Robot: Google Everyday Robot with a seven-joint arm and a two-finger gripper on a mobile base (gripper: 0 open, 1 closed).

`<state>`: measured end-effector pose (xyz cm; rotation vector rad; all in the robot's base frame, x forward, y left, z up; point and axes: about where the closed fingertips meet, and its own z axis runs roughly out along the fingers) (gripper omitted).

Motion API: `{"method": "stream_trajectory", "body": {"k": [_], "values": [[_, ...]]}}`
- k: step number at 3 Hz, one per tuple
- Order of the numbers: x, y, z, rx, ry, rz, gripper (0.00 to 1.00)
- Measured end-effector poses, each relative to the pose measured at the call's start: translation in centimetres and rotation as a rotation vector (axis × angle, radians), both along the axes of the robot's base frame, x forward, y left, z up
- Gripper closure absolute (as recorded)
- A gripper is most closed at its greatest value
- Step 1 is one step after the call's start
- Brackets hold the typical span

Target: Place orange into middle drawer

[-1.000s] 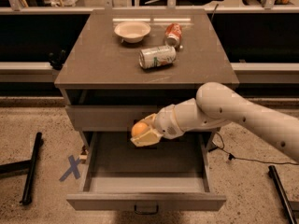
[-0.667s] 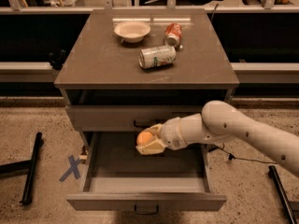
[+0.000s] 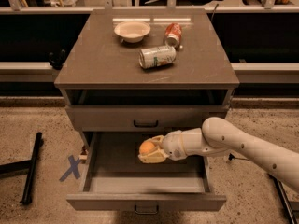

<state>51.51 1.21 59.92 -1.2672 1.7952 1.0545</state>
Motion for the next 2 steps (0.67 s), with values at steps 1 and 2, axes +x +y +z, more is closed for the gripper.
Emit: {"method": "stream_trajectory", "body": {"k": [1,2], "values": [[0.0,-0.7,-1.7,-0.015,0.014,-0.033,1.0],[-0.1,-2.4,-4.9,-0.061,0.044,-0.088,1.0]]}}
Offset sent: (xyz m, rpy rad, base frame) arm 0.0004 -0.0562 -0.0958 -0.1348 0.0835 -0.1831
